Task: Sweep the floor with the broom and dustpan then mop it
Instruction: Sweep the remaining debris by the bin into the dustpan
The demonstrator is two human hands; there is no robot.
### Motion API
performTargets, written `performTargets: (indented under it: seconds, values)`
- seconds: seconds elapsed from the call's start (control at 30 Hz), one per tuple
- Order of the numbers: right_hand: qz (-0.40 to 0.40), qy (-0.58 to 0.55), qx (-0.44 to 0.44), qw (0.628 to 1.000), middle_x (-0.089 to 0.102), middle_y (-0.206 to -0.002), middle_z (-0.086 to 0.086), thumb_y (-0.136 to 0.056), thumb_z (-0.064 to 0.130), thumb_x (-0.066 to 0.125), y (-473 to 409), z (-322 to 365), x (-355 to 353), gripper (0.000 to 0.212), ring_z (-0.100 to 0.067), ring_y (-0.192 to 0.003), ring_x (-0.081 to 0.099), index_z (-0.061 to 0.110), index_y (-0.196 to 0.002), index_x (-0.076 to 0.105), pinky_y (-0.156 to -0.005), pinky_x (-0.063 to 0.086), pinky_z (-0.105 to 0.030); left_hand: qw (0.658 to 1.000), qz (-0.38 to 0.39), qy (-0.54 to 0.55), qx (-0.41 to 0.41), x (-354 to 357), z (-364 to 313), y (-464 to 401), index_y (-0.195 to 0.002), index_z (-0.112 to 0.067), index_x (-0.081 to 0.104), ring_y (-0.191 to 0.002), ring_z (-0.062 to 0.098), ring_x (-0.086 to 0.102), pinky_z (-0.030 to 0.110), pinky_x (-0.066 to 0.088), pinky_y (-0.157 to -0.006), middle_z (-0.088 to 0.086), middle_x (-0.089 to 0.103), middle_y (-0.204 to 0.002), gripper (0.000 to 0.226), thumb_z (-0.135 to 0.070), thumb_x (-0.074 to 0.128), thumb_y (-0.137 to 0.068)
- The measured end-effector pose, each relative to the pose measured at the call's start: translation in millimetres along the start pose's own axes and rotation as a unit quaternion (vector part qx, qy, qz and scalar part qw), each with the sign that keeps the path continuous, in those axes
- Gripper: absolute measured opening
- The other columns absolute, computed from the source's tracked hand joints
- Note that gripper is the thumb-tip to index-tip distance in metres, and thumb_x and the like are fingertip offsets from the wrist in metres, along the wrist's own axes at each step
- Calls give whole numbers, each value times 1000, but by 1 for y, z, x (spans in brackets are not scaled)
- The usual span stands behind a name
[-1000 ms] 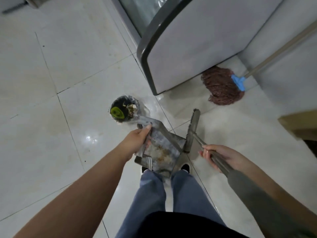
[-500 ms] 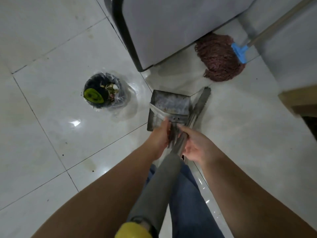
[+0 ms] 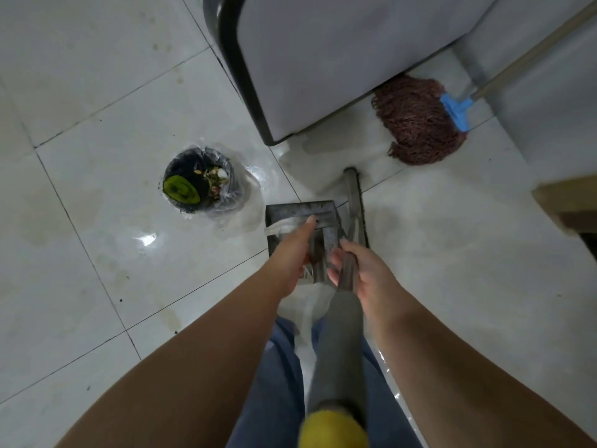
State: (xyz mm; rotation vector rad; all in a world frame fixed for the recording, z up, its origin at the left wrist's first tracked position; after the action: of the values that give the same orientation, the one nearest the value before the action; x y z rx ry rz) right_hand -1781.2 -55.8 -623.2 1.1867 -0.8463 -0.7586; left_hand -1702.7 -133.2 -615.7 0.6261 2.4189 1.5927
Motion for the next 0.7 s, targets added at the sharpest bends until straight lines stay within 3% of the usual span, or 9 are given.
performTargets:
  seconds: [0.07,0.17,0.23,0.33,0.37,0.47,0.53,0.6,0.7]
  values:
    - [3,-76,-16,997,61,-64,-8,-94,9,50,10,15,-19,15,-13,-53,63,3,-82,54,-55,56,-24,1000,-25,13,13,0,-8,2,-132,-10,48,-115,32,54,40,41,-101,19,55,-129,56,-51,40,-94]
    - [27,-173,-34,984,62,-74,-19,-96,3,46,30,47,-45,9,-22,-63,65,5,-104,48,-61,57,-33,998,-47,14,26,7,-23,7,-134,-12,45,-116,31,54,44,42,-102,14,55,-129,53,-49,40,-95]
    - [20,-174,-41,984,62,-69,-19,-96,4,47,41,69,-63,5,-23,-57,65,6,-98,51,-54,59,-36,998,-58,-3,39,15,-34,11,-129,-12,48,-114,29,56,44,44,-99,12,58,-124,49,-48,40,-96]
    - [3,-118,-50,992,60,-53,-15,-98,18,45,56,104,-84,25,-20,-41,62,4,-82,58,-47,56,-32,996,-52,-42,66,34,-57,17,-114,-12,58,-97,24,65,28,55,-70,10,67,-105,44,-47,37,-96]
    - [-9,-96,-70,993,60,-57,-16,-99,22,43,59,119,-91,29,-21,-44,62,5,-81,58,-47,57,-32,994,-47,-60,74,40,-65,19,-115,-12,59,-92,22,66,27,55,-66,10,68,-103,47,-49,36,-96]
    - [-35,-37,-110,993,60,-86,-25,-99,34,34,68,163,-108,37,-31,-72,64,6,-94,59,-58,55,-38,988,-45,-120,90,55,-87,18,-117,-9,60,-88,23,65,34,53,-81,12,67,-103,61,-57,31,-93]
    - [24,-61,-129,990,58,-102,-29,-97,43,24,73,187,-108,50,-35,-88,61,7,-113,55,-71,49,-40,981,-57,-158,95,60,-100,17,-113,-9,61,-84,22,64,30,51,-76,12,67,-101,64,-62,30,-91]
    - [87,-90,-160,979,57,-111,-29,-95,36,22,83,210,-101,48,-33,-97,60,12,-129,45,-83,46,-40,971,-71,-205,99,62,-112,15,-112,-8,59,-88,24,61,32,48,-79,12,64,-102,68,-65,31,-88]
    - [53,-9,-257,965,60,-115,-24,-96,15,37,98,243,-98,17,-21,-93,64,20,-101,52,-86,48,-35,954,-64,-265,127,71,-134,8,-98,-9,61,-83,22,61,31,48,-75,12,65,-94,63,-66,38,-85]
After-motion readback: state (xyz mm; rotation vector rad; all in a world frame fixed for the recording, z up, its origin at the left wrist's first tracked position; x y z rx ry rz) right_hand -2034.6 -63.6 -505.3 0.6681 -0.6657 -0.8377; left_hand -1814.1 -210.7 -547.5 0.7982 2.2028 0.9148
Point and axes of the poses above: each hand's wrist, its own y-axis away from the middle knuckle, its own x-axis out of the palm, z = x × y, the point moved 9 cm from there along -y, towards the middle knuckle
